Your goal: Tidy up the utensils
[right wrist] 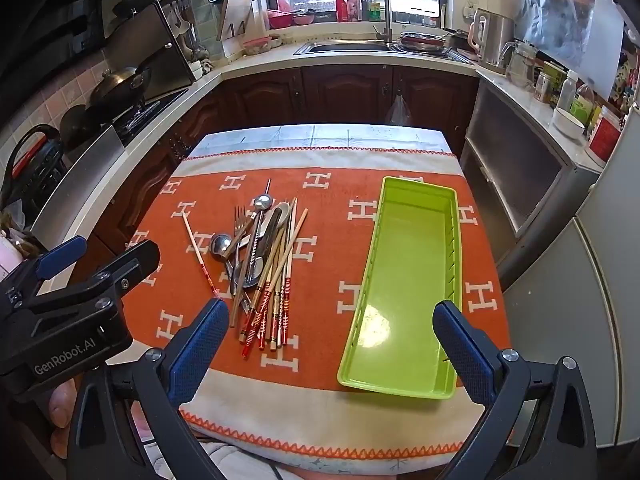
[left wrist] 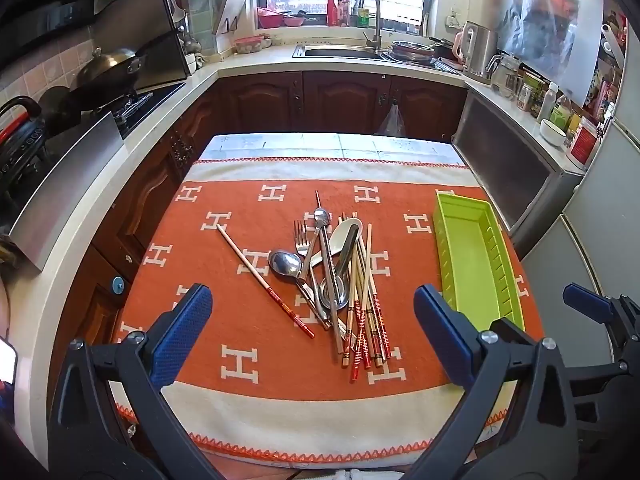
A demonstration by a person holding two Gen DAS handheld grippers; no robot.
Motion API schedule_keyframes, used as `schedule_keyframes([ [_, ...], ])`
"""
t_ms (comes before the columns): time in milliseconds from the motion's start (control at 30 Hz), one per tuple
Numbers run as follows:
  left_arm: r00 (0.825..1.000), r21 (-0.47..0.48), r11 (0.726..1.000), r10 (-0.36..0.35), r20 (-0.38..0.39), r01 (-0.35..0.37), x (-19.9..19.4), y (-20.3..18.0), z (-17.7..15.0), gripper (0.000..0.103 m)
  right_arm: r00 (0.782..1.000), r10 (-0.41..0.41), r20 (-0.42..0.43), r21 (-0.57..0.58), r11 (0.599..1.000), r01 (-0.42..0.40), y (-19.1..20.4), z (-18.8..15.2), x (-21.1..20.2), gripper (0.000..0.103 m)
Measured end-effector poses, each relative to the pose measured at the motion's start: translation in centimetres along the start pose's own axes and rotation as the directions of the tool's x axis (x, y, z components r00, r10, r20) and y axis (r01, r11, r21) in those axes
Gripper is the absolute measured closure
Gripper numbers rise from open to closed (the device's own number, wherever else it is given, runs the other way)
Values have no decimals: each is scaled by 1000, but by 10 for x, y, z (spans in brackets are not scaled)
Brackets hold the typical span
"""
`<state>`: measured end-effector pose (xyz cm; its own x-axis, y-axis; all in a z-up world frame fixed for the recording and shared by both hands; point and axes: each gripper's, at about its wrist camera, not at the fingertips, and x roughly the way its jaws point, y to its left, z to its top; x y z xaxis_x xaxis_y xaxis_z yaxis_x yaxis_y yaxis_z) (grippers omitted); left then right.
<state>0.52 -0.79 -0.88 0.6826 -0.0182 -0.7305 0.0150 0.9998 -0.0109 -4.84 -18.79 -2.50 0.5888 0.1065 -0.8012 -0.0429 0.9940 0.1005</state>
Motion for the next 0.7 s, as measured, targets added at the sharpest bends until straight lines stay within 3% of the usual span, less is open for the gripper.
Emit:
schedule_keyframes([
  [700,1000,-8,1000,2,3,-2,-3,1,-5,3,1000,6,-17,11,1000,-6,-5,2,4,0],
])
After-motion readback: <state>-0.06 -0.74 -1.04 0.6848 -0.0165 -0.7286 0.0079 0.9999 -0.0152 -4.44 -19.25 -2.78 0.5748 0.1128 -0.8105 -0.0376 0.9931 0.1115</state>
